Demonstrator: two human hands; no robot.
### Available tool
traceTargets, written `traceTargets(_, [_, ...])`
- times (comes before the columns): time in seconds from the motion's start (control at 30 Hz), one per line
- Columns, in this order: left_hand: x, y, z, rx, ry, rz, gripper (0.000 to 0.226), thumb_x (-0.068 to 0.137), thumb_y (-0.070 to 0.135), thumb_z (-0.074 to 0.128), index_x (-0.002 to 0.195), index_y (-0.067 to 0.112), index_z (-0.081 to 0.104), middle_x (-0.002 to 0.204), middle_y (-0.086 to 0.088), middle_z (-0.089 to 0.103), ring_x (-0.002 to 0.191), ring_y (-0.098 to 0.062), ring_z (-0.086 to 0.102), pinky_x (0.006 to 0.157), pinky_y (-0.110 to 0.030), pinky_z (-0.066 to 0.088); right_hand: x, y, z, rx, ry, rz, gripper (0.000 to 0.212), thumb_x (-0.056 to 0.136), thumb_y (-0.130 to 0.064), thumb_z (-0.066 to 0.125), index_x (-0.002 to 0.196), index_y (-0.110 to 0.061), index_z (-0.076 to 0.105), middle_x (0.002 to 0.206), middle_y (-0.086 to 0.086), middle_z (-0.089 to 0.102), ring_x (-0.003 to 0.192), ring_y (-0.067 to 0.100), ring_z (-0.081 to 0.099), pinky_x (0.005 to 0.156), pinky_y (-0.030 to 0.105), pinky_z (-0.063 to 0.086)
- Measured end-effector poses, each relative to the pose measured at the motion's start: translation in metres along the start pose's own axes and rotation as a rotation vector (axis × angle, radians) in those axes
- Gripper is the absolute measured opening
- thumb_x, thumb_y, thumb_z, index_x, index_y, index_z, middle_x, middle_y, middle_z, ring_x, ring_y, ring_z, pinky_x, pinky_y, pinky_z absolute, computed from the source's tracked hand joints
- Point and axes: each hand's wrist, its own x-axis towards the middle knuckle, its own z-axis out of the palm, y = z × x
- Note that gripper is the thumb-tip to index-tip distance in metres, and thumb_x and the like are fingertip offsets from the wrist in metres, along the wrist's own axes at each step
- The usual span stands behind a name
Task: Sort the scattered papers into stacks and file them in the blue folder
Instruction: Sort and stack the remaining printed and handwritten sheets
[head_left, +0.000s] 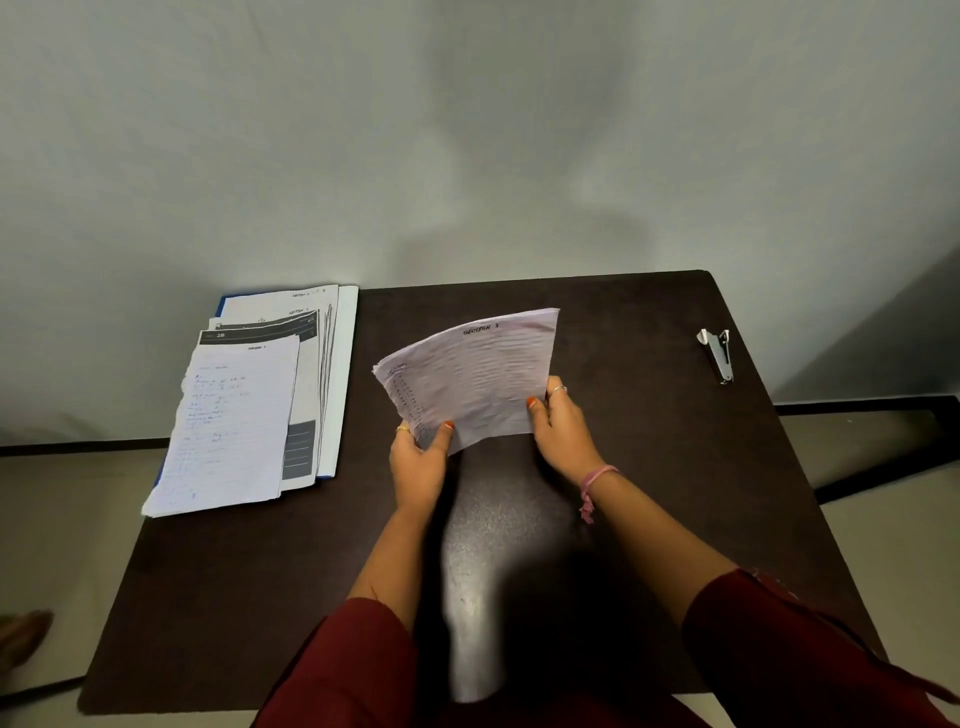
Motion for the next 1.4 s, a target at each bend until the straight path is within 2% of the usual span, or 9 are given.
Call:
traceTargets(0.1, [0.003, -0.002, -0.001, 0.001, 0.010, -0.030, 0.031, 0.087, 0.018, 0.068, 0.116, 0.013, 0.056, 0.116, -0.008, 0.065, 0.106, -0.022, 0.062, 0.097, -0.044, 0.049, 0.002, -0.003, 0.002, -0.024, 0.020, -0.024, 0.020, 0.099, -0.007, 0.041, 0.117, 0.000, 0.047, 0.115, 0.014, 0.059, 0.101, 0.021, 0.056, 0.078, 0.018, 0.039])
traceTargets(0.3, [0.010, 0.005, -0.018, 0.019, 0.051, -0.011, 0.038, 0.088, 0.018, 0.067, 0.121, 0.005, 0.056, 0.116, -0.011, 0.064, 0.107, -0.025, 0.061, 0.097, -0.042, 0.048, 0.003, -0.018, 0.016, -0.033, 0.056, -0.081, 0.019, 0.097, -0.005, 0.043, 0.113, -0.001, 0.053, 0.110, 0.013, 0.063, 0.100, 0.024, 0.058, 0.077, 0.020, 0.040])
traceTargets(0.43, [0.019, 0.008, -0.047, 0.056, 0.068, -0.001, 0.040, 0.087, 0.021, 0.068, 0.124, 0.007, 0.056, 0.117, -0.008, 0.065, 0.107, -0.022, 0.060, 0.097, -0.039, 0.048, 0.003, -0.036, 0.039, -0.042, 0.062, -0.111, 0.020, 0.096, -0.004, 0.045, 0.113, -0.001, 0.055, 0.097, 0.011, 0.064, 0.085, 0.018, 0.056, 0.071, 0.024, 0.040])
traceTargets(0.57, [0.034, 0.015, -0.092, 0.053, 0.054, -0.006, 0.031, 0.084, 0.018, 0.067, 0.114, 0.015, 0.059, 0.109, 0.000, 0.066, 0.098, -0.016, 0.061, 0.090, -0.033, 0.050, 0.006, -0.058, 0.075, 0.011, 0.031, -0.057, 0.023, 0.095, -0.004, 0.047, 0.115, -0.006, 0.058, 0.079, -0.014, 0.052, 0.070, -0.001, 0.047, 0.069, 0.018, 0.038])
traceTargets(0.8, [0.069, 0.007, -0.183, 0.192, -0.004, -0.194, 0.027, 0.080, 0.010, 0.059, 0.106, 0.015, 0.064, 0.098, 0.002, 0.068, 0.088, -0.017, 0.064, 0.070, -0.026, 0.048, 0.009, -0.089, 0.159, 0.112, -0.101, 0.190, 0.023, 0.089, -0.002, 0.054, 0.110, -0.007, 0.061, 0.103, 0.008, 0.070, 0.094, 0.021, 0.066, 0.087, 0.037, 0.053])
traceTargets(0.9, [0.079, -0.005, -0.217, 0.196, -0.065, -0.295, 0.021, 0.081, 0.005, 0.060, 0.097, 0.017, 0.062, 0.096, 0.002, 0.065, 0.090, -0.020, 0.062, 0.077, -0.028, 0.047, 0.005, -0.095, 0.191, 0.143, -0.163, 0.284, 0.022, 0.086, 0.004, 0.055, 0.106, -0.004, 0.061, 0.102, 0.012, 0.070, 0.096, 0.026, 0.066, 0.088, 0.041, 0.054])
traceTargets(1.13, [0.104, -0.044, -0.278, 0.168, 0.000, -0.388, 0.031, 0.081, 0.012, 0.062, 0.111, 0.011, 0.062, 0.109, -0.002, 0.068, 0.099, -0.022, 0.064, 0.093, -0.039, 0.052, 0.003, -0.099, 0.259, 0.185, -0.236, 0.416, 0.022, 0.085, 0.007, 0.056, 0.104, -0.002, 0.060, 0.101, 0.007, 0.067, 0.096, 0.023, 0.064, 0.086, 0.033, 0.054])
traceTargets(1.33, [0.130, -0.051, -0.310, 0.192, 0.104, -0.338, 0.021, 0.085, 0.009, 0.050, 0.097, 0.008, 0.067, 0.103, -0.007, 0.070, 0.093, -0.026, 0.066, 0.081, -0.035, 0.053, 0.016, -0.116, 0.299, 0.139, -0.243, 0.421, 0.020, 0.085, 0.006, 0.057, 0.085, -0.014, 0.059, 0.101, 0.006, 0.067, 0.097, 0.024, 0.064, 0.088, 0.036, 0.054])
traceTargets(1.4, [0.141, -0.053, -0.316, 0.230, 0.114, -0.317, 0.022, 0.088, 0.007, 0.050, 0.101, 0.005, 0.067, 0.103, -0.006, 0.069, 0.090, -0.024, 0.065, 0.074, -0.028, 0.050, 0.022, -0.118, 0.309, 0.104, -0.238, 0.423, 0.018, 0.085, 0.001, 0.058, 0.093, -0.014, 0.061, 0.096, 0.003, 0.066, 0.092, 0.022, 0.064, 0.082, 0.036, 0.055])
